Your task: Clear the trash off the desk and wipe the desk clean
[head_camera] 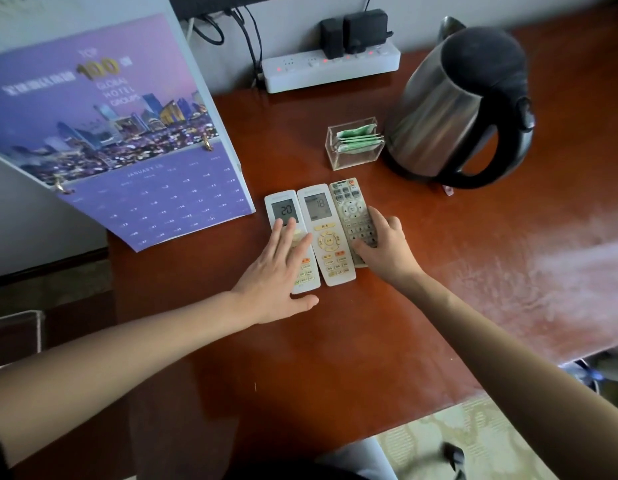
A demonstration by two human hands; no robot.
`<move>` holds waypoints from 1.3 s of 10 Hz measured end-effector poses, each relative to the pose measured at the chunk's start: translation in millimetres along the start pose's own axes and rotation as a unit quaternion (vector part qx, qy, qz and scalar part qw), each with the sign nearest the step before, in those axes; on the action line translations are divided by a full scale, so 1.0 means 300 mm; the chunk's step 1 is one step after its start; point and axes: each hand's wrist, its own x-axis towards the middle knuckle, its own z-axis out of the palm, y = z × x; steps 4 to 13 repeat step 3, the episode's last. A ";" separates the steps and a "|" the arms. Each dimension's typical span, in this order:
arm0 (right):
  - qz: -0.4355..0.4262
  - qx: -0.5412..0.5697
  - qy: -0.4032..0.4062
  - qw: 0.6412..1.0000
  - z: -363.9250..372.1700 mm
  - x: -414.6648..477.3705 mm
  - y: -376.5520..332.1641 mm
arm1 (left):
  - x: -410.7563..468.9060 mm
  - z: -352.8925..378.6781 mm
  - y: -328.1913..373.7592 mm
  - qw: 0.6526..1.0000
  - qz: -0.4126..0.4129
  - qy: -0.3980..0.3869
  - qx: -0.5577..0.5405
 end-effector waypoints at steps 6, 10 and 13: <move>-0.020 -0.038 0.042 0.998 0.000 -0.020 0.004 | -0.017 -0.014 0.009 0.999 0.014 0.014 0.038; -0.020 -0.038 0.042 0.998 0.000 -0.020 0.004 | -0.017 -0.014 0.009 0.999 0.014 0.014 0.038; -0.020 -0.038 0.042 0.998 0.000 -0.020 0.004 | -0.017 -0.014 0.009 0.999 0.014 0.014 0.038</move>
